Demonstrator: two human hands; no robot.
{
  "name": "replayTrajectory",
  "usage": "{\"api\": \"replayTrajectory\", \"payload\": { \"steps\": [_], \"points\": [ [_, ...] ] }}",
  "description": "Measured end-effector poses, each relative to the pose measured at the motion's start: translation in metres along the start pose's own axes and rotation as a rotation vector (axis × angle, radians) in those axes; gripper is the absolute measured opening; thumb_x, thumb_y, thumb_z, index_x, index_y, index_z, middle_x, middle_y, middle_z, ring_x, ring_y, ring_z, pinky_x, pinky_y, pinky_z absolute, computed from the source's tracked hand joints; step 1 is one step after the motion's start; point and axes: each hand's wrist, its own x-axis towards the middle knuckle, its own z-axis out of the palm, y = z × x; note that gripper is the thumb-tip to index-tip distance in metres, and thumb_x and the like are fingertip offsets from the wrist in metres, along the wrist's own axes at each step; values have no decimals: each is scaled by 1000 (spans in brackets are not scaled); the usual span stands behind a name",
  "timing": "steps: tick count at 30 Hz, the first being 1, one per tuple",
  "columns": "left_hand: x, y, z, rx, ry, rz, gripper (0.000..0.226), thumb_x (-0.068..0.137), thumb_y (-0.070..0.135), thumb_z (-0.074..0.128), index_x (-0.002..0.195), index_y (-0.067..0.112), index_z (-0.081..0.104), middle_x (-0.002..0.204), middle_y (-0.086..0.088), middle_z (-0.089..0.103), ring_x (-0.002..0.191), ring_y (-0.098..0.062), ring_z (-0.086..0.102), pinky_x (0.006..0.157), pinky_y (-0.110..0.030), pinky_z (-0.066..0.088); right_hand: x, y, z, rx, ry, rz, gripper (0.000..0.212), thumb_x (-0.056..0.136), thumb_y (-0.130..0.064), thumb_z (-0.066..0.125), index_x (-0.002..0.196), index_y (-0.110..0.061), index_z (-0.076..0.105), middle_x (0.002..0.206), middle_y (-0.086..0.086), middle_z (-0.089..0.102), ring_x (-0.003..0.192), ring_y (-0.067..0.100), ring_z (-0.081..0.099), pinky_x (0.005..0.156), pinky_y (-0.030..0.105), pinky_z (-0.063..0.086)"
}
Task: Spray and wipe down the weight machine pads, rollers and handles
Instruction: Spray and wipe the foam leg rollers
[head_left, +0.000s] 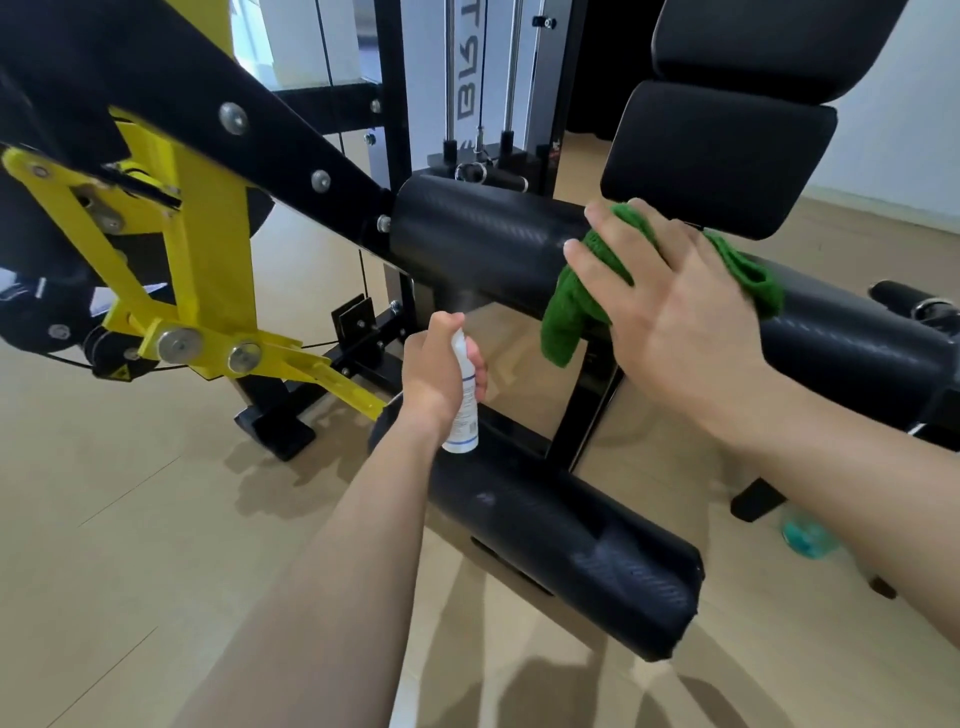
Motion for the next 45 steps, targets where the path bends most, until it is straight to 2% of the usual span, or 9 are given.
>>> {"api": "replayTrajectory", "payload": {
  "steps": [11,14,18,22,25,31,35,39,45],
  "points": [
    [-13,-11,-45,-53,58,21,70,105,44,49,41,16,49,46,-10,43,40,-23,39,48,-27,35,121,-110,99,-320,-99,-442,51,103,-21,41,152,-8,36,165,20,16,150,46,18,120,66,13],
    [-23,-8,-55,6,41,29,68,105,47,48,48,10,50,50,-14,46,41,-24,41,47,-27,39,141,-134,118,-412,-179,-389,57,98,-5,27,153,4,24,167,19,1,152,47,3,120,62,10],
    [-35,-12,-65,26,35,39,65,102,51,49,52,9,53,52,-14,48,42,-22,43,48,-27,41,87,-106,127,-487,-166,-235,52,104,-16,28,155,-27,22,168,-7,16,155,32,-1,126,49,2],
    [-52,-30,-60,-6,24,-44,62,104,50,49,58,8,50,56,-14,47,45,-23,42,48,-28,40,-4,-44,108,-493,-145,-399,45,99,1,34,138,-7,55,162,13,31,151,37,23,124,56,15],
    [-72,-49,-57,74,-13,-97,63,100,54,51,58,8,52,58,-16,48,47,-25,42,53,-31,42,-65,-27,66,-338,-217,-249,30,95,-1,53,118,-6,72,147,15,53,144,36,39,124,54,6],
    [-112,-97,-51,5,-79,-353,62,95,57,54,56,8,50,54,-14,45,44,-24,40,53,-32,37,-144,-51,0,319,-227,277,51,74,3,58,120,-17,70,135,5,61,121,35,55,82,44,52],
    [-128,-133,-47,151,-113,-341,68,101,55,46,60,2,54,53,-17,48,45,-25,44,57,-34,44,-173,-55,29,604,-310,629,52,80,4,60,122,-27,68,130,-8,60,115,20,56,84,29,42],
    [-127,-154,-46,251,-97,-278,76,102,54,45,62,-10,53,56,-21,51,48,-26,46,64,-38,48,-194,-54,52,910,-259,1041,40,88,-1,57,116,-27,69,109,-8,68,101,14,61,91,32,47],
    [-123,-159,-38,243,-19,-195,74,105,46,45,63,-15,51,55,-22,49,45,-25,44,60,-35,48,-186,-64,53,1147,-220,1232,25,96,-6,53,98,-29,64,83,-19,64,69,-16,57,58,2,40]
  ]
}}
